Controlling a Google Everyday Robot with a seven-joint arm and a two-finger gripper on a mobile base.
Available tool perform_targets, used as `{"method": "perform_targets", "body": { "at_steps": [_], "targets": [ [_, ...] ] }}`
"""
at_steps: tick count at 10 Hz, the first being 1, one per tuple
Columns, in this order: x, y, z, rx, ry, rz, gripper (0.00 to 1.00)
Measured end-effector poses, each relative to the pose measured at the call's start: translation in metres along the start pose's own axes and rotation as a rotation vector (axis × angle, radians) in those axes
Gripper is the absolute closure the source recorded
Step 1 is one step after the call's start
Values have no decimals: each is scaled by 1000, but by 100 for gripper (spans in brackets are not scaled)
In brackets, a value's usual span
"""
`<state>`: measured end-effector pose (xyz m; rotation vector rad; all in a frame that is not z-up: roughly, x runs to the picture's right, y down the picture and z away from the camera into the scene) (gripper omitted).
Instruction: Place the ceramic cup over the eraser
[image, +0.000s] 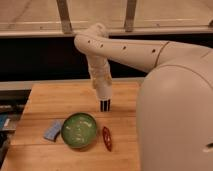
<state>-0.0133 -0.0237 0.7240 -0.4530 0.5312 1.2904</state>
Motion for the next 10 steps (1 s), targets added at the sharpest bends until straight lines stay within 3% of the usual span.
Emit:
{"method": "perform_targets", "body": {
  "at_steps": [6, 7, 10],
  "targets": [
    [-11, -4, 25, -29, -1, 7, 100],
    [-12, -5, 31, -30, 5, 10, 95],
    [-12, -5, 45, -39, 21, 20, 65]
  ]
}}
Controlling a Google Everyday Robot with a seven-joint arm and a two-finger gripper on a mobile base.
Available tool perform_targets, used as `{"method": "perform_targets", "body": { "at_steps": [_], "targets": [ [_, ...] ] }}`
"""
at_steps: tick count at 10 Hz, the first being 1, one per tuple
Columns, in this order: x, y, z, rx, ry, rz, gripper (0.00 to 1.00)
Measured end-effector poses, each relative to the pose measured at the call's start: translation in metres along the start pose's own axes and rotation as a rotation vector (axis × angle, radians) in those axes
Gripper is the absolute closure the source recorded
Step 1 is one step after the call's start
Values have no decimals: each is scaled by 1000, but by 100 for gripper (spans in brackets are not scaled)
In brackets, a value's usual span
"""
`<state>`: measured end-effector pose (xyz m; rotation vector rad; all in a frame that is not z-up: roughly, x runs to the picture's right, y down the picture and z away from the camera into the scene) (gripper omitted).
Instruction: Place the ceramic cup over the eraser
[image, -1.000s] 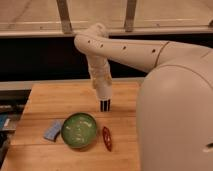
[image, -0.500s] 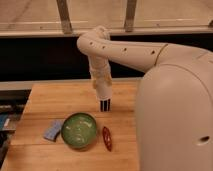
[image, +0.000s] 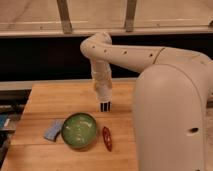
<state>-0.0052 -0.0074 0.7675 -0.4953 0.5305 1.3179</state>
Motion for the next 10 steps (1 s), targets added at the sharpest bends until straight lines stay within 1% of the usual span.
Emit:
{"method": "perform_targets", "body": {
  "at_steps": [3, 4, 5, 6, 10],
  "targets": [
    [1, 0, 13, -9, 21, 2, 37],
    [3, 2, 19, -19, 30, -3, 26],
    [3, 2, 21, -33, 28, -10, 21],
    [4, 1, 22, -37, 27, -8, 20],
    [4, 2, 22, -38, 27, -11, 20]
  ]
}}
